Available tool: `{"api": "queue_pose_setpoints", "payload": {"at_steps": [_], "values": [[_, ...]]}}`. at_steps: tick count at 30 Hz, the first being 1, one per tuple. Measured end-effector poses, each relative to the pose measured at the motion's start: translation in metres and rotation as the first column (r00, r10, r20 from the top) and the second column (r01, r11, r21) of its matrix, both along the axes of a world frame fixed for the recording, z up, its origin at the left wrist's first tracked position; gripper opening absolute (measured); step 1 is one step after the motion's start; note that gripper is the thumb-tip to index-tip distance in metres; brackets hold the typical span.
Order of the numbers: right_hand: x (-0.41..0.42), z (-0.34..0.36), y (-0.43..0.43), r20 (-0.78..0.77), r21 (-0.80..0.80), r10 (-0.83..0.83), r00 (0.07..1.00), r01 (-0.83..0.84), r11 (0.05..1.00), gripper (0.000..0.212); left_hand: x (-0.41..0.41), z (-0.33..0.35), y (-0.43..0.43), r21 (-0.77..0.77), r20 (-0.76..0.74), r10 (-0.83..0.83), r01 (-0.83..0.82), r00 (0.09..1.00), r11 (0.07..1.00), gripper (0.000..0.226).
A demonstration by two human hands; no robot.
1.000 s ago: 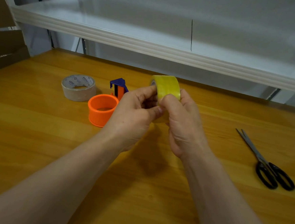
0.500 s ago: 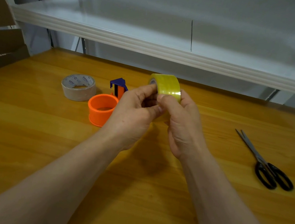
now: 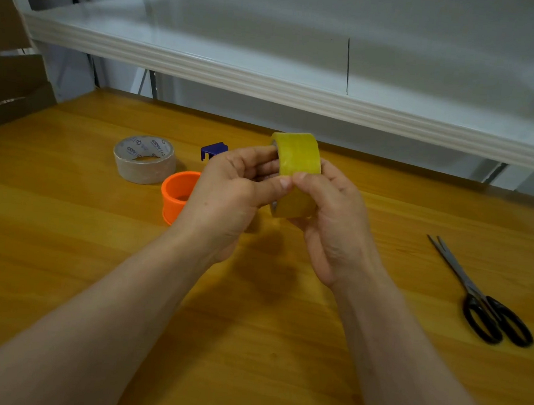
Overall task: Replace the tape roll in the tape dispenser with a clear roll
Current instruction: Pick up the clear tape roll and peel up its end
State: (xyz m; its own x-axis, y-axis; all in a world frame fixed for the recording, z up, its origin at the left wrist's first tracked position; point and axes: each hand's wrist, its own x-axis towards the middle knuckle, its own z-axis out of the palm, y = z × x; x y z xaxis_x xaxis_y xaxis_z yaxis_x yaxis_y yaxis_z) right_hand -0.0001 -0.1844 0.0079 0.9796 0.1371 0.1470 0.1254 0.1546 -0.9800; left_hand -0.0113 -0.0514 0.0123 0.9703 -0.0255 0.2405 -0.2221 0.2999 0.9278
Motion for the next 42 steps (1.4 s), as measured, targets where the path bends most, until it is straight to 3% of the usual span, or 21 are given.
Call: {"api": "queue_pose_setpoints", "payload": {"at_steps": [6, 15, 28, 42], "values": [[-0.002, 0.002, -0.001, 0.069, -0.051, -0.064, 0.996, 0.068, 0.996, 0.018, 0.001, 0.0, 0.005, 0.218, 0.113, 0.309, -0.327, 0.944, 0.919, 0.038], [-0.003, 0.002, 0.001, 0.198, -0.131, -0.105, 0.975, 0.132, 0.982, 0.019, -0.001, 0.0, 0.008, 0.464, 0.356, 0.427, -0.554, 0.831, 0.692, 0.014], [-0.003, 0.0, 0.004, 0.344, -0.272, -0.081, 0.936, 0.182, 0.945, 0.02, 0.0, -0.005, 0.009, 0.511, 0.621, 0.429, -0.754, 0.656, 0.413, 0.01], [-0.002, -0.001, 0.004, 0.387, -0.35, -0.081, 0.918, 0.228, 0.909, 0.014, 0.003, -0.002, 0.012, 0.59, 0.74, 0.271, -0.787, 0.616, 0.18, 0.008]]}}
